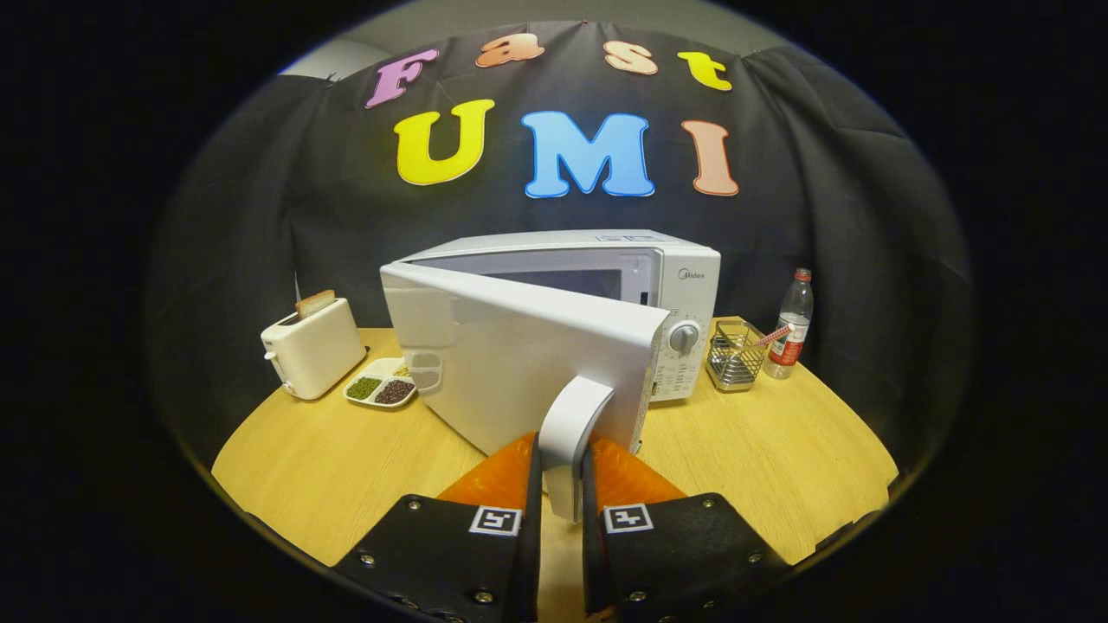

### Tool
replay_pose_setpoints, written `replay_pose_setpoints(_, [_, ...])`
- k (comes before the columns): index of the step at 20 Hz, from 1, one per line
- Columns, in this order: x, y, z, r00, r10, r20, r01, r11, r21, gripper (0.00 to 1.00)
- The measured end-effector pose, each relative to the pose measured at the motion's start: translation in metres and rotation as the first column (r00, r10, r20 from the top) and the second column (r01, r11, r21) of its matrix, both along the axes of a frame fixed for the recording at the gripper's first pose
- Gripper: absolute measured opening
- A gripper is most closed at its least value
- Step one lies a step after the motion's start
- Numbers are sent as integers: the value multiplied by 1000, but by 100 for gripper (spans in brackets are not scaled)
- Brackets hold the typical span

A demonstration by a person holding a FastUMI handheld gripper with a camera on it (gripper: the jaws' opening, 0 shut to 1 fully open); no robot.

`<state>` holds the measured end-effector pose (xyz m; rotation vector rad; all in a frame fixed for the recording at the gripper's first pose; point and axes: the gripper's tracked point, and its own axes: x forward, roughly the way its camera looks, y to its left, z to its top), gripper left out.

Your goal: Open the microwave, put the food inside, and close the microwave door.

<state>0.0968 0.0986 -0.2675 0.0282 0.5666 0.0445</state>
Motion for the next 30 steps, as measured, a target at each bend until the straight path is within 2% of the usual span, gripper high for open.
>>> replay_pose_setpoints(13, [-65, 92, 15, 998, 5, 70, -5, 1000, -2, 22])
replay_pose_setpoints(20, [-89, 135, 24, 996, 45, 76, -46, 999, 17, 23])
replay_pose_setpoints(25, [-111, 169, 24, 983, 164, 77, -167, 986, 26, 24])
replay_pose_setpoints(27, [-123, 192, 24, 961, 268, 73, -274, 959, 76, 24])
replay_pose_setpoints(29, [-140, 213, 28, 920, 386, 71, -392, 911, 127, 24])
replay_pose_setpoints(30, [-148, 214, 36, 903, 420, 85, -428, 895, 124, 24])
